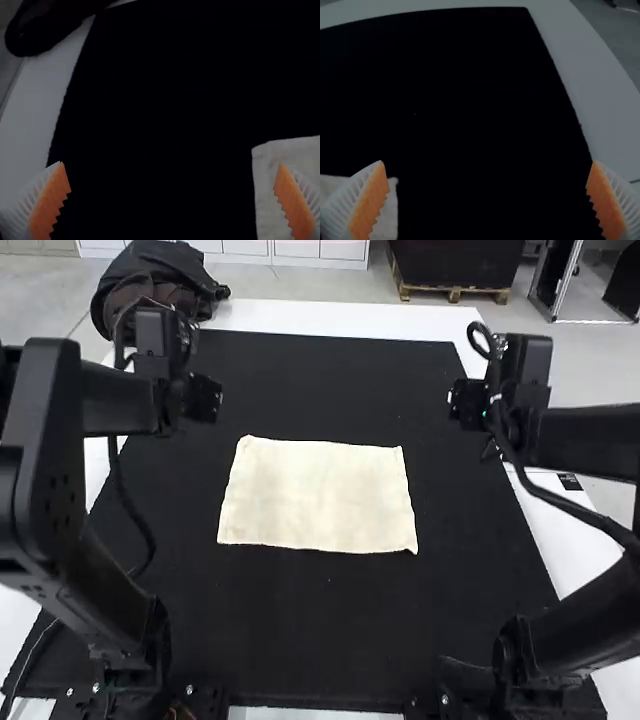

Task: Fold the towel.

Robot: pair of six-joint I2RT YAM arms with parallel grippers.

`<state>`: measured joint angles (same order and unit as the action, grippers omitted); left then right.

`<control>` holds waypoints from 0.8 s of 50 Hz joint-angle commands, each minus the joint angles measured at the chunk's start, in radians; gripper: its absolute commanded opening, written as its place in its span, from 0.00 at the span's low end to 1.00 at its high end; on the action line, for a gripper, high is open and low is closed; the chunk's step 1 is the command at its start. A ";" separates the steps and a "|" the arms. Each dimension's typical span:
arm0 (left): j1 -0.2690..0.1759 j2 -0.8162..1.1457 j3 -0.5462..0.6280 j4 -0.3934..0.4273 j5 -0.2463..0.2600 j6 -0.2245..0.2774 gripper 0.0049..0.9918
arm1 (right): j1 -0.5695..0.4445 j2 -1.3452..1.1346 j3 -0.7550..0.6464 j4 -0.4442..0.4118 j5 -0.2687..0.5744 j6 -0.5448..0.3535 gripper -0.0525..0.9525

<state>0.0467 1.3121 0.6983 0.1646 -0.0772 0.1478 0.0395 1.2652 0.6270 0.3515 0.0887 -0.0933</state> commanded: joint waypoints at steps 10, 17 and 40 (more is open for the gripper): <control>-0.042 0.090 -0.023 0.050 0.037 -0.068 0.97 | 0.085 -0.035 -0.099 0.095 0.046 -0.169 0.96; -0.044 0.174 -0.016 0.084 0.034 -0.085 0.97 | 0.089 -0.053 -0.098 0.113 0.069 -0.114 0.96; -0.038 0.369 0.061 0.095 0.155 -0.148 0.97 | 0.106 0.214 0.010 0.018 -0.167 0.063 0.96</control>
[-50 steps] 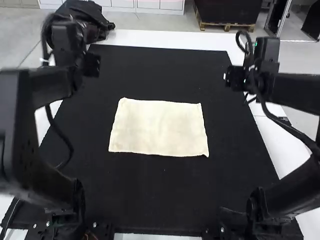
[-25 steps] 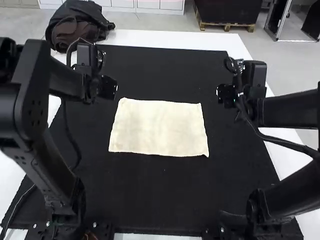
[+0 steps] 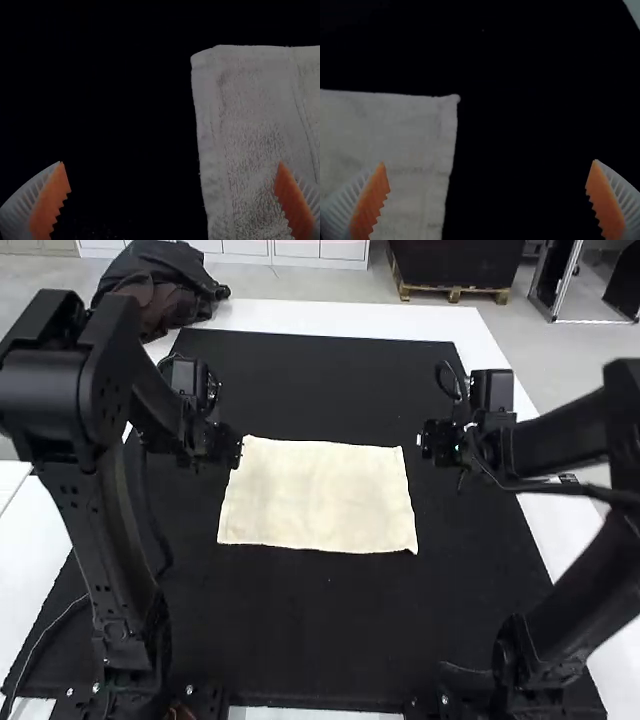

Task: Fold the towel.

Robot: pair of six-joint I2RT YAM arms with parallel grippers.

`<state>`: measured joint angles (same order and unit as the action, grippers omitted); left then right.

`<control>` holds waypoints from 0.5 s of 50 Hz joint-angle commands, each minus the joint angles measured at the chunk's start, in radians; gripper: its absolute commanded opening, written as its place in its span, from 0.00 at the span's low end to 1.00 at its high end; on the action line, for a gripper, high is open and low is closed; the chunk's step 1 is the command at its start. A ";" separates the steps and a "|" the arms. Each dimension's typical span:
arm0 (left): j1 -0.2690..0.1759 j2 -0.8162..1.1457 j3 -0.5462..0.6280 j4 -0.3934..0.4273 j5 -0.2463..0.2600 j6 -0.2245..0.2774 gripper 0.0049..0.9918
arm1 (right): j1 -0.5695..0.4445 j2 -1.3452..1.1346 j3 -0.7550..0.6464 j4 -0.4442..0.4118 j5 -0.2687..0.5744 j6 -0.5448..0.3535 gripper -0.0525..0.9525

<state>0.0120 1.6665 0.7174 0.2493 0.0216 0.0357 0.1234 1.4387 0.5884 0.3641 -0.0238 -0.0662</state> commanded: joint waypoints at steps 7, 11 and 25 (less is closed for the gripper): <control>-0.003 0.065 0.060 0.024 0.064 -0.037 0.97 | 0.032 0.117 0.085 0.010 -0.077 0.055 0.96; -0.003 0.102 0.079 0.025 0.066 -0.037 0.97 | 0.038 0.158 0.108 0.015 -0.088 0.060 0.96; -0.001 0.182 0.131 0.027 0.063 -0.037 0.97 | 0.058 0.269 0.169 0.052 -0.097 0.072 0.96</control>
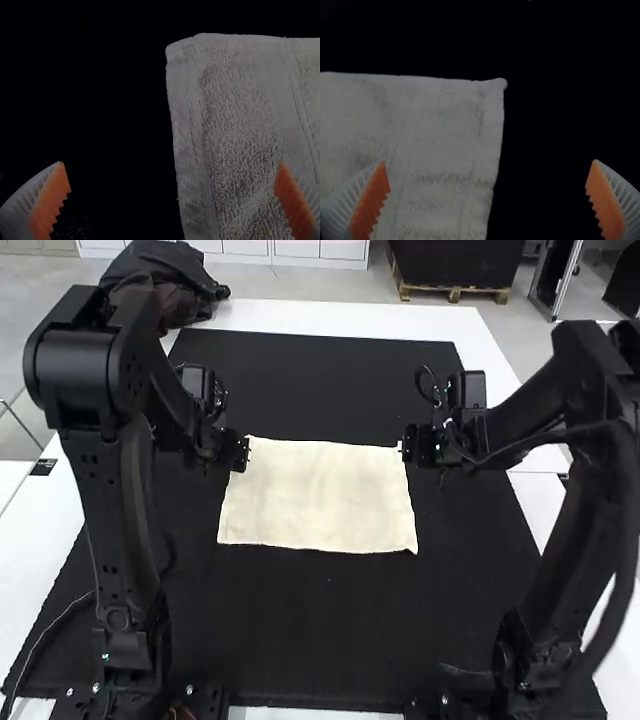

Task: Fold the towel.

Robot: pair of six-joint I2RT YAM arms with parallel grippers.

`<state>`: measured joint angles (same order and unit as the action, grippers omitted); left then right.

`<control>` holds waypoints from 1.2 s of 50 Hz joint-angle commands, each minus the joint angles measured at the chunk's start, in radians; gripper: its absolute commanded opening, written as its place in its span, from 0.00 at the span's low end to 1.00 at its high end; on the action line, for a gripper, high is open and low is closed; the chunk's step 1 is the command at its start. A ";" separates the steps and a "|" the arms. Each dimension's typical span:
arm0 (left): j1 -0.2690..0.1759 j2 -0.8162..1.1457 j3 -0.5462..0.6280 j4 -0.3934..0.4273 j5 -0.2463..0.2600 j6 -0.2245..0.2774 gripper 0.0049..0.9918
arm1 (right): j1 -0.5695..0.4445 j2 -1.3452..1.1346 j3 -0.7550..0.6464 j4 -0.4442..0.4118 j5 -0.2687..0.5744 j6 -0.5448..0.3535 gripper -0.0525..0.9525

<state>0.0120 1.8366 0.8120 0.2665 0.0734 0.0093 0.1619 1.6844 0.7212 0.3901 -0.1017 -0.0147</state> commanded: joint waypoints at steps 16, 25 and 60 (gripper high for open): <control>-0.007 0.078 0.075 0.011 0.011 -0.009 0.97 | 0.034 0.149 0.118 0.055 -0.024 0.039 0.96; -0.006 0.096 0.095 0.011 0.011 -0.011 0.97 | 0.034 0.207 0.147 0.055 -0.023 0.039 0.96; -0.007 0.174 0.139 0.068 0.011 -0.023 0.97 | 0.054 0.374 0.230 0.055 -0.024 0.039 0.96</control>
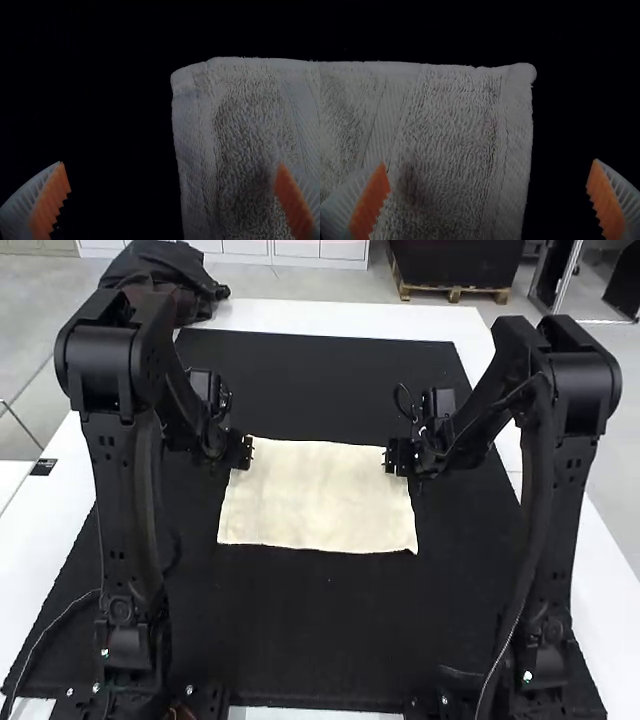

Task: Fold the towel.

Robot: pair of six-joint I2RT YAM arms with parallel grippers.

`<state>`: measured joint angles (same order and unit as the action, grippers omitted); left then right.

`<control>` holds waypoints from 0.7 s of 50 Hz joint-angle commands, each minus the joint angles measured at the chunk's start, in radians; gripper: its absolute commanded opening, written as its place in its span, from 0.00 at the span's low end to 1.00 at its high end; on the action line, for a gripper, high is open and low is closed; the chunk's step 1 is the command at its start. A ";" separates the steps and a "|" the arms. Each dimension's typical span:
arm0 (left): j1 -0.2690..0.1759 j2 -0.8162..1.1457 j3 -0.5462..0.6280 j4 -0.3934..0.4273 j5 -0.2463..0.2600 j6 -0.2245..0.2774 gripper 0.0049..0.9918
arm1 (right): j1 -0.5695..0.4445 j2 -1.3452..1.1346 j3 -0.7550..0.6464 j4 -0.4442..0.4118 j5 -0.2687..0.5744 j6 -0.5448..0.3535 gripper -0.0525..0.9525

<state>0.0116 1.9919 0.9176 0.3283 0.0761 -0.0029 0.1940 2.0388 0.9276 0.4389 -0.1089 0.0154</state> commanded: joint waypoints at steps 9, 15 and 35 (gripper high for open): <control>-0.007 0.033 0.038 -0.002 0.007 -0.014 0.97 | 0.032 0.054 0.024 -0.002 -0.014 0.003 0.96; -0.007 0.039 0.036 -0.006 0.007 -0.012 0.96 | 0.032 0.069 0.025 -0.019 -0.015 -0.011 0.96; -0.002 0.097 0.021 0.002 0.008 0.041 0.02 | 0.004 0.069 0.025 -0.058 -0.103 -0.043 0.03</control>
<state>0.0002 2.0396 0.9424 0.3260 0.1047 0.0193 0.1867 2.0693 0.9649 0.4080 -0.1005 -0.0235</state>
